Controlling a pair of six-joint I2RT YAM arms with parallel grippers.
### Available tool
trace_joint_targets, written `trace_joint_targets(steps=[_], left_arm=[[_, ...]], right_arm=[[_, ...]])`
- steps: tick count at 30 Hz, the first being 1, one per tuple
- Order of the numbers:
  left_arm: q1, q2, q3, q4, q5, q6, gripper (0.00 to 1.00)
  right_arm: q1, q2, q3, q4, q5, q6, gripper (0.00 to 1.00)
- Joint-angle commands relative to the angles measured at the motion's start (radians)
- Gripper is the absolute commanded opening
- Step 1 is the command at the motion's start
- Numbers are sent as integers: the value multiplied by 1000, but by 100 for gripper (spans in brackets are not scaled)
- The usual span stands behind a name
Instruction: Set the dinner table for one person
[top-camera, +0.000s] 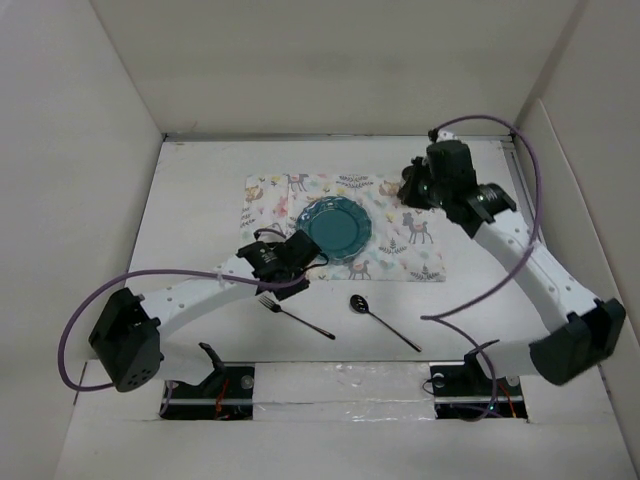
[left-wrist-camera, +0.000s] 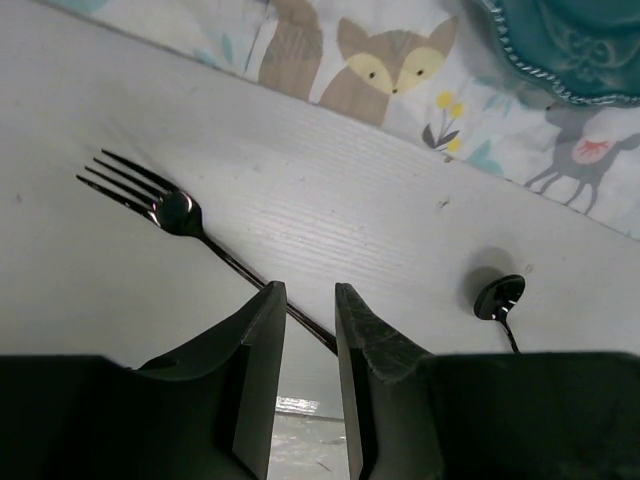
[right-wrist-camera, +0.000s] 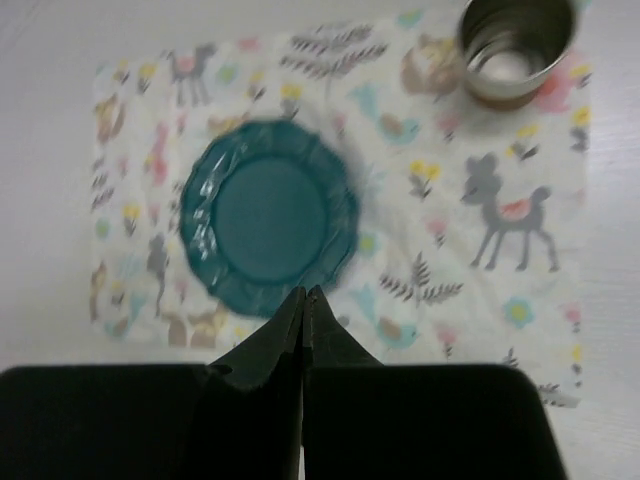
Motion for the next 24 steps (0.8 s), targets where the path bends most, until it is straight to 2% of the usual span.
trace_joint_targets(steps=[1,2,3,4,9,17,24], left_arm=[[2,-15,-61,-41,41,-213,24],[-7,-18,-120,-32,52,-287,24],[-7,-18,-121,-24,58,-287,25],[-7,-15,-142,-18,63,-366,25],[-65,20,-198,8,34,-545,31],[-94,221,-130,-25,40,-619,32],[-113,243,-148,-42,60,-662,27]], right_arm=[[58,-156,-225,113,-113,34,0],[80,-228,-309,122,-128,63,1],[80,-229,-345,130,-168,63,1],[89,-289,-375,130,-182,72,1],[126,-388,-452,90,-268,54,4],[146,-503,-466,14,-343,9,5],[184,-543,-445,-19,-343,2,5]])
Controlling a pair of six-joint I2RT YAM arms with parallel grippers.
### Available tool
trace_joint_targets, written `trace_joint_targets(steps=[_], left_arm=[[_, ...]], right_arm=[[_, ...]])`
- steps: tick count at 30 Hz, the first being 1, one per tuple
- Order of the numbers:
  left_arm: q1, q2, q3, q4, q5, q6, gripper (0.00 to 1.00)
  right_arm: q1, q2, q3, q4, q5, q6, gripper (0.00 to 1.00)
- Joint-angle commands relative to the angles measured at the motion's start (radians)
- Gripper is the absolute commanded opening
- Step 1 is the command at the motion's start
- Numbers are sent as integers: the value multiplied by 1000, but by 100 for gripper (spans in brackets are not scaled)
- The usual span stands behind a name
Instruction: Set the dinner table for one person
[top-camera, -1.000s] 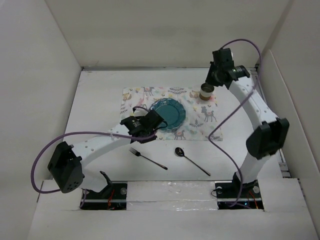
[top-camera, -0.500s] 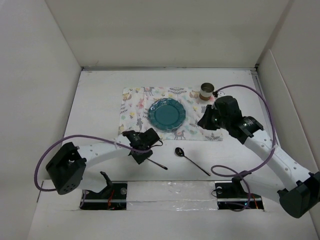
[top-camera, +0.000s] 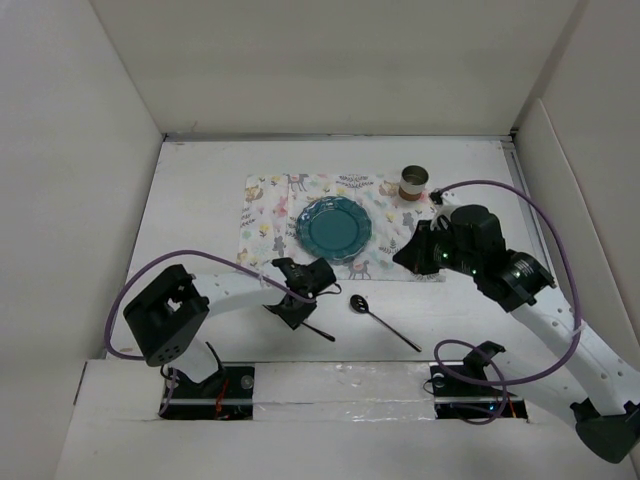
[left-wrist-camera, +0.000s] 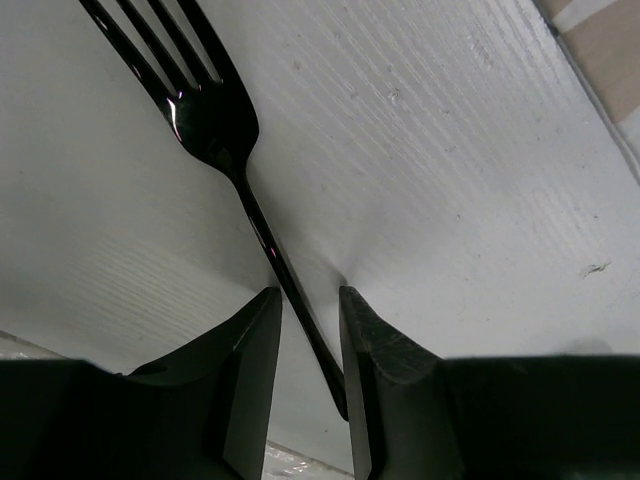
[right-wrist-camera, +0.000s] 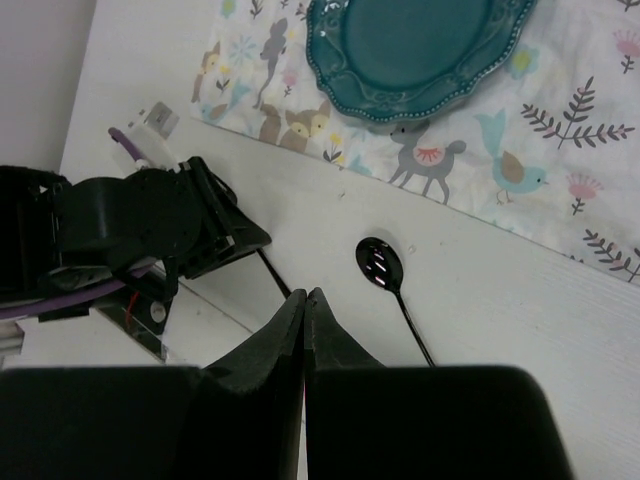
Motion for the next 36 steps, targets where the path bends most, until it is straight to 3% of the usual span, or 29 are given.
trace_joint_targets(steps=[1,13,36], left_arm=[[-11,35,-39,-44,-33,-111,26],[-50,60,-64,-124,-61,-150,26],[65,88,-105,-83,-116,-25,25]], right_arm=[[24,-14,20,-22,-19,-24,5],[44,-11,25,-33,21,-25,5],[25,55,48,-24,33,-33,4]])
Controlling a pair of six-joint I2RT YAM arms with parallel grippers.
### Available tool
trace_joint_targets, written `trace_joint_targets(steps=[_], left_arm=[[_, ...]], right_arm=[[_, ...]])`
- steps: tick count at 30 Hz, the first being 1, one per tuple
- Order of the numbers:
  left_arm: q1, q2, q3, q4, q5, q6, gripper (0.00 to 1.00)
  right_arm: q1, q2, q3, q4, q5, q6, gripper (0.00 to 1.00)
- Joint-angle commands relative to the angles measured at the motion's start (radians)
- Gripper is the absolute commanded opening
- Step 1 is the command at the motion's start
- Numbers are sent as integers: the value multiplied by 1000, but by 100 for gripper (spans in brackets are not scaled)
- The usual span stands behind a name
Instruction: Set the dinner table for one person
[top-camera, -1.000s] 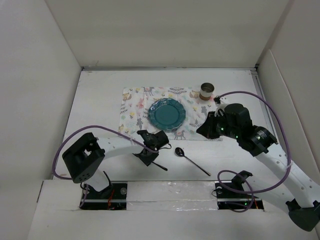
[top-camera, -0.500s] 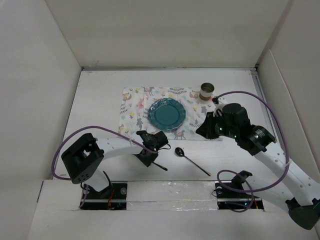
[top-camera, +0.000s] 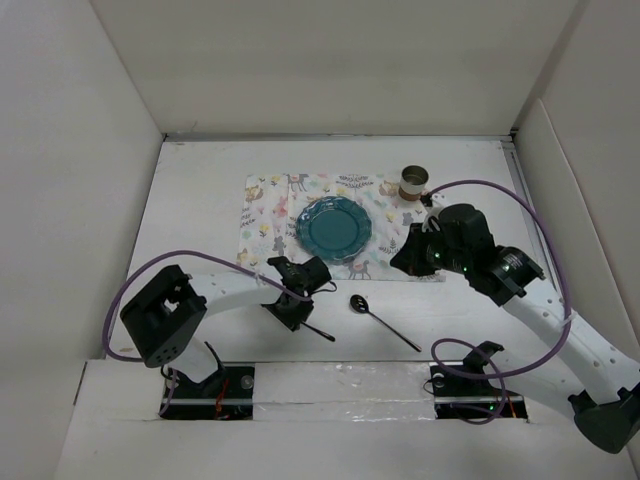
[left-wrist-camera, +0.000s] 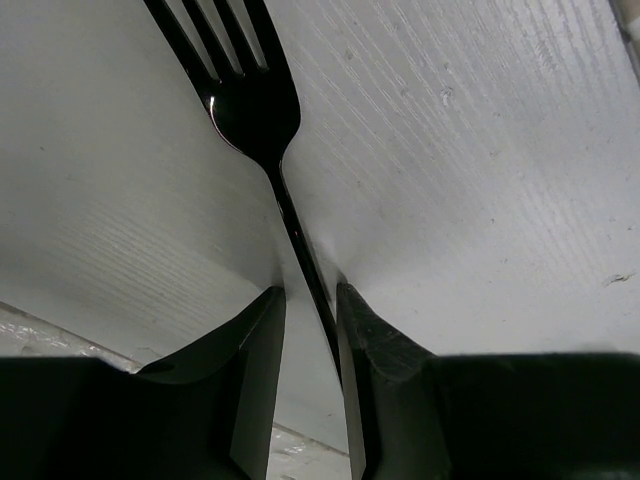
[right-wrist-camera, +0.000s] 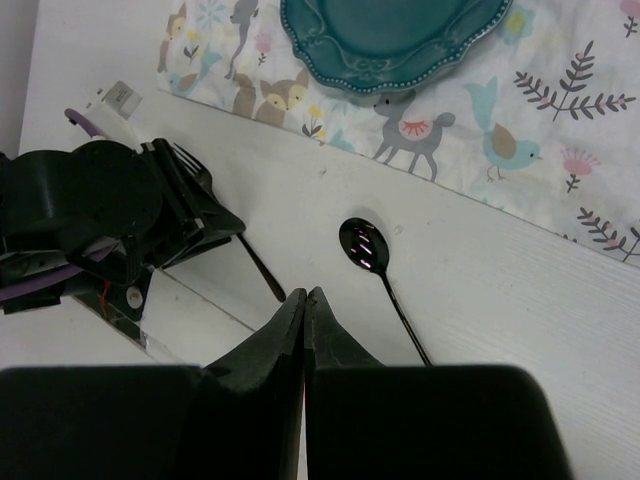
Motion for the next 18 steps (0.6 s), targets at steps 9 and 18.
trace_joint_targets(steps=[9,18], left_arm=[[63,66,-77,-76,-204,14,5],[63,44,33,-151,-308,135,0]], right_arm=[[-4,-4,49,3,19,-25,4],[-4,2,69,-11,25,-28,4]])
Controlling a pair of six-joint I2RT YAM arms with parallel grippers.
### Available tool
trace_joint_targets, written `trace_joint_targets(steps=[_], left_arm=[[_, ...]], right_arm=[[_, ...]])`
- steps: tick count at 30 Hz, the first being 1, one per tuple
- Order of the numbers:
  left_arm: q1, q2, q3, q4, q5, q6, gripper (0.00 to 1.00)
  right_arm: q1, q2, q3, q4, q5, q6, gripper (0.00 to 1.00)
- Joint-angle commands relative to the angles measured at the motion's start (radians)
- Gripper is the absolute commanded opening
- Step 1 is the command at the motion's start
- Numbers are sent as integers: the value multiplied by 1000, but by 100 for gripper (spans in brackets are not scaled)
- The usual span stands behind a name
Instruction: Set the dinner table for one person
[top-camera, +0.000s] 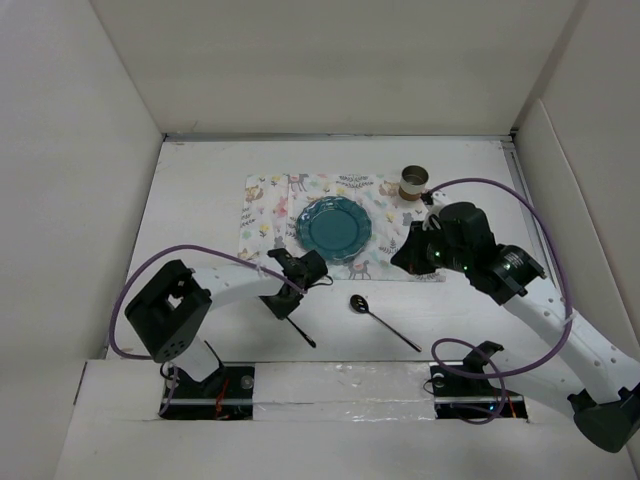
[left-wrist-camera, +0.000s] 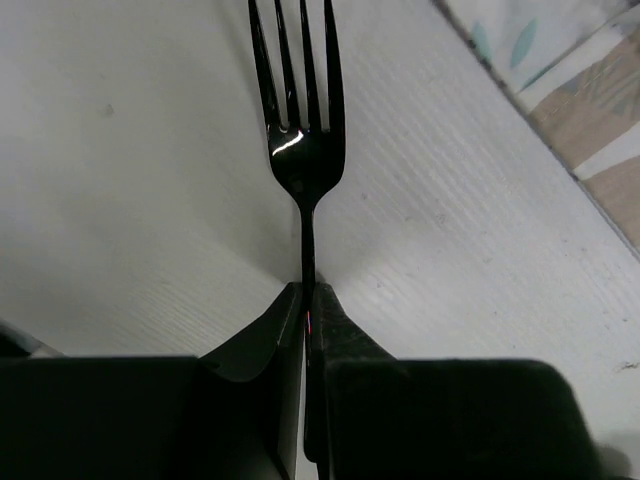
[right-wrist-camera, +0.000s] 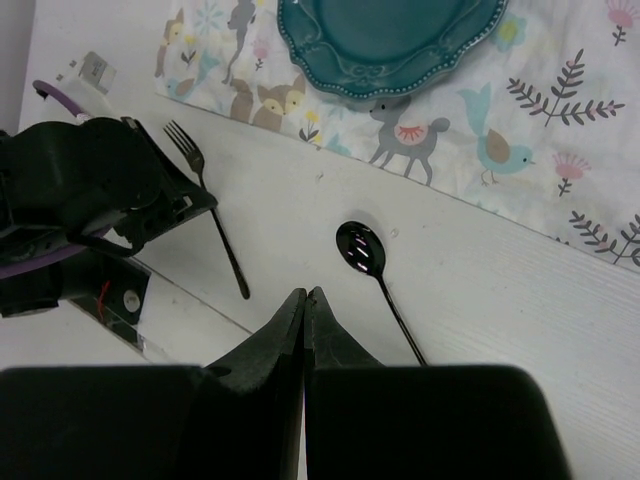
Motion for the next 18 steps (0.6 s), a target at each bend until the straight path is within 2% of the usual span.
trace_joint_targets(steps=[1,3,4,5,7,8,11,12,15,16,18], left_arm=[[-13,43,89,-141,-206,107,0],[-23,61,185,-175,-292,214,0],[-23,73,287,-206,-313,267,0],[-23,89,341,-215,-356,395,0],[-9,142,479,-234,-408,508,0],[0,159,516,-229,-460,623,0],[41,185,581,-107,-531,802,0],[61,176,572,29,-515,959,0],[168,146,540,230,-331,1162,0],[196,138,527,277,-330,1201,0],[271,110,486,396,-222,1282,0]], right_arm=[[-4,-5,57,-2,13,-21,3],[-4,-2,56,-2,10,-19,3],[-15,-1,56,-2,10,-21,3],[-15,1,54,0,9,-19,3],[-24,7,56,1,9,-19,4],[-24,10,54,1,9,-19,3],[-35,18,56,0,12,-18,4],[-47,21,56,0,13,-19,3],[-65,29,69,-17,1,-19,3],[-65,26,73,-23,2,-18,3],[-76,19,76,-28,15,-16,3]])
